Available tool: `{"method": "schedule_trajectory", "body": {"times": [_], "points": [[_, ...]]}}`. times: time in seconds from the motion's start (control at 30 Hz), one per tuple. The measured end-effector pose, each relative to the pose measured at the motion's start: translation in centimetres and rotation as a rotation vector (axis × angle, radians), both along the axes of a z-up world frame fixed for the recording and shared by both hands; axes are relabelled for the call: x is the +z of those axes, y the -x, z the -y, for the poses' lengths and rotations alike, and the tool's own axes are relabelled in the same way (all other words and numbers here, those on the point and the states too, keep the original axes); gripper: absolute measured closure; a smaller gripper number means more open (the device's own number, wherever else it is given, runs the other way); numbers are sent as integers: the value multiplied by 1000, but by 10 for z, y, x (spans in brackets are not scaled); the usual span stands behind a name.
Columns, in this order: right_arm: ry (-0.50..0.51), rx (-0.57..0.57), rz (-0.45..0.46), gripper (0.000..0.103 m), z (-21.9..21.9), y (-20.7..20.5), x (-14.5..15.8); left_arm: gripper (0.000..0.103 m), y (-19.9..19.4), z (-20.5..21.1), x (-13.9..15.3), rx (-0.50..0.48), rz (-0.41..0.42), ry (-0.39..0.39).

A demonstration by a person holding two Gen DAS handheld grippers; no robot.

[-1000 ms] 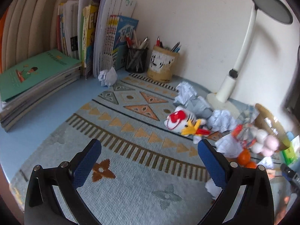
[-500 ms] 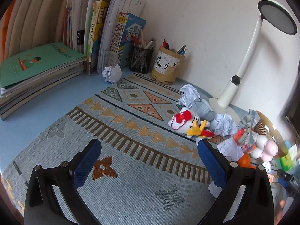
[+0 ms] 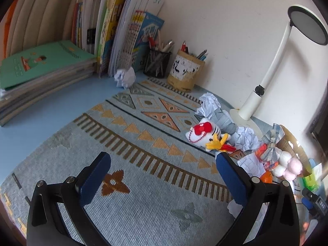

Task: Organize objects
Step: 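Move both grippers back toward the cluttered desk, then grasp a paper ball with the left gripper while the right grasps another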

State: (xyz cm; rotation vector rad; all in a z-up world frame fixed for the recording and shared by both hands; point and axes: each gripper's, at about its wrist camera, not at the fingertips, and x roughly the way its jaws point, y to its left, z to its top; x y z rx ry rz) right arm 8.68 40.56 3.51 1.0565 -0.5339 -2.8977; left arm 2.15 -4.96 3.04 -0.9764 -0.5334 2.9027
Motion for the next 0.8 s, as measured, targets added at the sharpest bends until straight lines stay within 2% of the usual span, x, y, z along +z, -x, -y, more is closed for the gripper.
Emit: {"method": "schedule_trajectory", "body": {"times": [0.07, 0.13, 0.2, 0.27, 0.33, 0.43, 0.53, 0.63, 0.7, 0.77, 0.8], "points": [[-5, 98, -21, 11, 17, -4, 9, 1, 10, 11, -6, -88, 62, -92], [2, 197, -5, 11, 43, -5, 20, 1, 16, 26, -7, -105, 94, -114], [21, 318, 0, 11, 81, -7, 32, 1, 20, 45, 2, -79, 88, -103], [-12, 395, 25, 10, 125, -6, 39, 1, 31, 62, 18, -90, 82, -83], [-57, 453, 94, 10, 166, 3, 32, 1, 48, 73, 34, -84, 68, 0], [-70, 502, 207, 10, 212, 25, 13, 1, 92, 91, 40, -59, 108, 60], [-90, 511, 200, 10, 234, 36, 0, 1, 134, 100, 31, -52, 145, 41], [-118, 498, 191, 10, 247, 40, -9, 1, 175, 95, 19, -36, 171, 86], [-100, 528, 182, 10, 250, 42, -12, 2, 200, 90, 9, -21, 186, 124], [-116, 541, 154, 10, 253, 43, -13, 8, 215, 88, 4, -2, 197, 148], [-145, 539, 148, 10, 256, 42, -13, 16, 223, 88, 1, 7, 203, 155]]}}
